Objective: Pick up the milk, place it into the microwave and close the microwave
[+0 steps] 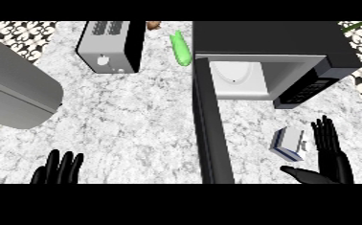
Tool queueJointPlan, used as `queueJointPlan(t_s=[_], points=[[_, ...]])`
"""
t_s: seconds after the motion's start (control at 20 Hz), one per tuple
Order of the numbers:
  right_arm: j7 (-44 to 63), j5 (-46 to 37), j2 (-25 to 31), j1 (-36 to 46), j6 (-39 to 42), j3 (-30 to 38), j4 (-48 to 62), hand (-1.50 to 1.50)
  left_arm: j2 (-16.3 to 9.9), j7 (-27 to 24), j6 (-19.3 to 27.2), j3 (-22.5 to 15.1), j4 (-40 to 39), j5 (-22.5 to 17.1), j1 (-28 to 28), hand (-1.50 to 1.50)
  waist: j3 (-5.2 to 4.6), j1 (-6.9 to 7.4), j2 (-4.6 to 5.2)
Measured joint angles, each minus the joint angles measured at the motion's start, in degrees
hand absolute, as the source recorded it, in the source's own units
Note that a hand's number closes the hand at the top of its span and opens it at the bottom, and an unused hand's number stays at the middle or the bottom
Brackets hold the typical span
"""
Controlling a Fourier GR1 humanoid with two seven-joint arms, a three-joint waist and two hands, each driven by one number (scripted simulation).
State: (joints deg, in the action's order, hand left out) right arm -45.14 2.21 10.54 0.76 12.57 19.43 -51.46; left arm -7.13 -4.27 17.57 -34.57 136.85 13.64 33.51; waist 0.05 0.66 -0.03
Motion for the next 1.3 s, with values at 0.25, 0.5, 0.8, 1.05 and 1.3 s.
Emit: queueJointPlan(t_s=[0.25, 0.5, 0.8, 1.05, 1.3], points=[[-7.4, -1.6, 1.9, 5.4, -0.6, 1.1, 13.4, -1.5, -0.6, 1.6, 0.9, 1.1, 0.0, -0.2, -2.2, -1.5, 0.03, 0.01, 0.09], [-10.9, -3.5, 3.3, 10.7, -2.1, 1.1, 24.8, 1.5, -1.0, 0.6, 2.1, -0.6, -0.6, 0.8, -2.2, -1.5, 0.08, 0.31, 0.16], [-14.5, -7.9, 3.7, 11.0, -5.1, -2.1, 26.1, 1.5, -1.6, -0.1, 3.0, -1.1, -0.4, 0.6, -1.5, -1.5, 0.02, 0.31, 0.1], [-15.4, -7.4, 2.7, 11.3, -3.6, -3.3, 25.4, 1.5, -2.0, -0.7, 3.4, -1.5, -0.5, 0.7, -1.1, -1.5, -0.06, 0.26, 0.0], [-14.6, -7.0, 1.6, 10.5, -1.3, -6.4, 20.9, 1.5, -3.3, -1.6, 3.7, -0.9, -0.3, 0.3, 0.5, -1.5, -0.07, -0.04, -0.2]])
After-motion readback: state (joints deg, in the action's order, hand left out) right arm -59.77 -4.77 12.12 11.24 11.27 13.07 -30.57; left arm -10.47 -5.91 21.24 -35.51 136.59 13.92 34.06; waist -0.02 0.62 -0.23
